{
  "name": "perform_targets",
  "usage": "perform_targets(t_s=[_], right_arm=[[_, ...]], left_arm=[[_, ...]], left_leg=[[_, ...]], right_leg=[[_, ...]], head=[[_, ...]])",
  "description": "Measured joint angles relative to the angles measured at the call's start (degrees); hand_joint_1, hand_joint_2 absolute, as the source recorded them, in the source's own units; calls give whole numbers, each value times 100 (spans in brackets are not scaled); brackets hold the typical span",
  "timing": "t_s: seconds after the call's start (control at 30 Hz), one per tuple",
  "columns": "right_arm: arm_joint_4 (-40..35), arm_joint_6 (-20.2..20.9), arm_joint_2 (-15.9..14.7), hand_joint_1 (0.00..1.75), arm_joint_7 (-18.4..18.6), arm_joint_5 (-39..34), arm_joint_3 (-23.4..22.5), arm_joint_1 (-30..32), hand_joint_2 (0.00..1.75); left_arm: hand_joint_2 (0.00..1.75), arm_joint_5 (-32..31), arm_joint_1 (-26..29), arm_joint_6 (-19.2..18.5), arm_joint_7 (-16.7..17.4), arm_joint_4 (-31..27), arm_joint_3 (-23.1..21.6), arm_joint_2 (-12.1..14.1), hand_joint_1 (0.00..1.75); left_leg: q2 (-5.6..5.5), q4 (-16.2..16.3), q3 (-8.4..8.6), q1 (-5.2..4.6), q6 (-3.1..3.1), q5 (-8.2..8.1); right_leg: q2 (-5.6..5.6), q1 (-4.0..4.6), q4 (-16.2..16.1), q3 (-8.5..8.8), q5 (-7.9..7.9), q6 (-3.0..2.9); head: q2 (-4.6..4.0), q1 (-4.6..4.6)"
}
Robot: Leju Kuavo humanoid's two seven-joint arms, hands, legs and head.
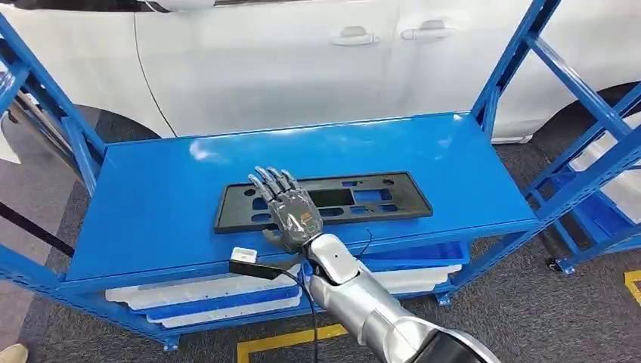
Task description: Take the parts from the cabinet and place them on the table.
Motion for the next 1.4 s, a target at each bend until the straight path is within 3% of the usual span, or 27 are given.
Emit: perform_targets(t_s=[0.03, 0.07, 0.13, 0.17, 0.2, 0.3, 0.33, 0.37, 0.4, 0.47, 0.5, 0.53, 0.6, 0.67, 0.7, 0.73, 0.87, 0.9, 0.97, 1.0, 1.03, 1.1, 1.17, 1.2, 1.3, 1.37, 1.4], right_arm=[[20, -2, 0, 0, 35, 74, 0, 5, 175], [35, -4, 0, 0, 46, 107, 0, 1, 175], [37, -7, 4, 0, 76, 176, 0, -17, 175], [48, -7, 9, 0, 144, 285, 4, -38, 175], [83, -2, 26, 0, 240, 455, 28, -65, 175], [218, 17, 35, 0, 448, 884, 124, -78, 175], [247, 31, 37, 0, 479, 970, 149, -82, 175], [303, 61, 59, 0, 528, 1087, 188, -89, 175], [356, 107, 83, 0, 546, 1171, 236, -112, 175], [481, 155, 87, 0, 553, 1300, 350, -118, 175], [533, 182, 85, 0, 553, 1318, 389, -103, 175], [573, 192, 85, 0, 553, 1322, 424, -86, 175], [627, 192, 85, 0, 555, 1326, 470, -89, 175], [673, 219, 87, 0, 566, 1370, 522, -118, 175], [695, 234, 85, 0, 588, 1399, 549, -146, 175], [723, 267, 85, 0, 634, 1442, 575, -173, 175], [856, 559, 85, 0, 1211, 1757, 701, -310, 175], [913, 679, 81, 0, 1428, 1792, 713, -377, 175], [1049, 875, 13, 0, 1896, 1741, 704, -508, 175], [1115, 944, -55, 0, 2071, 1641, 664, -566, 175], [1165, 977, -137, 0, 2196, 1530, 593, -633, 175], [1246, 1023, -302, 0, 2343, 1376, 413, -796, 175], [1290, 1030, -466, 0, 2481, 1326, 225, -951, 175], [1311, 1036, -558, 0, 2527, 1322, 129, -1028, 175], [1377, 1043, -693, 0, 2577, 1320, -35, -1116, 175], [1401, 1038, -728, 0, 2586, 1333, -94, -1119, 175], [1414, 1038, -734, 0, 2588, 1335, -118, -1132, 175]], left_arm=[[0, 0, 0, 0, -4, 0, 0, 0, 0], [0, 0, 1, 0, -7, 0, 0, 0, 0], [0, 0, -1, -2, -9, 0, 0, 0, 0], [0, 0, -1, 0, -11, 2, 0, -19, 0], [0, 0, -6, 0, -17, 4, 0, -28, 0], [0, 0, -7, 11, -33, 4, 0, -24, 0], [0, 4, -11, 18, -42, 4, 0, -18, 0], [0, 7, -8, 20, -48, 7, 2, -4, 0], [0, 7, -8, 17, -55, 7, 4, -4, 0], [0, 15, -7, 22, -61, 7, 15, -2, 0], [0, 15, 2, 28, -66, 7, 17, 2, 0], [0, 15, 15, 35, -66, 7, 17, 7, 0], [0, 15, 18, 42, -70, 7, 22, 13, 0], [0, 17, 8, 44, -87, 7, 22, 22, 0], [0, 20, -4, 44, -94, 7, 24, 20, 0], [0, 22, -5, 44, -103, 7, 26, 22, 0], [0, 22, 6, 50, -127, 9, 48, 20, 0], [0, 22, -2, 55, -138, 9, 57, 20, 0], [0, 22, 1, 57, -151, 7, 72, 22, 0], [0, 20, 3, 57, -153, 7, 77, 22, 0], [0, 4, 7, 57, -153, 7, 81, 22, 0], [0, -15, 29, 57, -146, 7, 87, 22, 0], [0, -35, 34, 57, -142, 7, 92, 22, 0], [0, -42, 34, 57, -140, 22, 94, -11, 0], [0, -55, 31, 61, -135, 22, 101, 2, 0], [0, -59, 24, 63, -133, 20, 103, 29, 0], [0, -66, 20, 63, -138, 22, 103, 26, 0]], left_leg=[[-5, 0, 4, -9, 0, 0], [-12, 1, 10, -19, 3, -3], [-22, 0, 41, -45, 0, -15], [-20, -4, 43, -37, -4, -20], [-19, 13, 11, -79, -38, -28], [-12, -38, 28, -30, -132, -12], [-10, -47, 46, -79, -172, -25], [-7, 46, 19, -50, -189, -97], [-9, 300, -95, -36, -214, -269], [-7, 1283, -566, -19, -274, -724], [-7, 1659, -763, -17, -293, -834], [-6, 1792, -856, -14, -305, -801], [-5, 1215, -603, -4, -313, -366], [4, 109, -76, 21, -310, 110], [-6, -11, -2, -17, -274, 11], [-18, 6, -28, -15, -190, 30], [-5, -31, -17, -1, -47, 68], [-4, -31, -22, -1, -18, 68], [3, -29, -38, -11, 14, 74], [2, -27, -46, -16, 24, 78], [-4, -26, -45, -23, 28, 81], [-18, -22, -36, -40, 29, 82], [-27, -22, -26, -63, 27, 85], [-26, -15, -33, -54, 12, 92], [2, -36, -53, -33, -97, 113], [16, 2, -67, -48, -147, 76], [9, 170, -134, -51, -187, -61]], right_leg=[[0, 0, -9, -9, 70, -11], [0, 3, -303, 121, 285, -39], [1, 30, -1319, 619, 800, -133], [-3, 72, -1757, 812, 907, -208], [-19, 90, -1856, 852, 869, -230], [-7, 125, -1872, 839, 881, -248], [-7, 60, -1962, 885, 921, -279], [-18, 48, -2024, 930, 944, -288], [-31, 29, -2038, 949, 945, -319], [-31, 31, -2029, 951, 937, -327], [-31, 31, -2022, 946, 934, -329], [-29, 29, -2014, 943, 928, -325], [-20, 17, -1986, 957, 900, -304], [-14, 13, -1933, 978, 848, -250], [-2, 62, -1893, 952, 823, -212], [5, 67, -1892, 937, 833, -187], [5, 33, -1806, 928, 755, -66], [0, 27, -1582, 818, 583, -43], [0, 13, -674, 392, 127, -7], [-1, 7, -226, 180, -19, 2], [-1, 6, -54, 91, -10, 1], [-1, 16, -509, 308, 337, -48], [-4, 65, -1582, 858, 795, -183], [-24, 107, -1879, 980, 763, -276], [-25, 151, -1909, 960, 845, -274], [-27, 55, -2037, 1006, 934, -286], [-21, 50, -2064, 1018, 944, -303]], head=[[0, 0], [0, 0], [0, 0], [0, 0], [0, 0], [0, 0], [0, -2], [0, -2], [0, -4], [0, -2], [0, -2], [0, -4], [0, -2], [0, -2], [0, -2], [0, -2], [0, -2], [0, -2], [0, -2], [0, -2], [0, -2], [0, -2], [0, -2], [0, -2], [0, -2], [0, -2], [0, -2]])
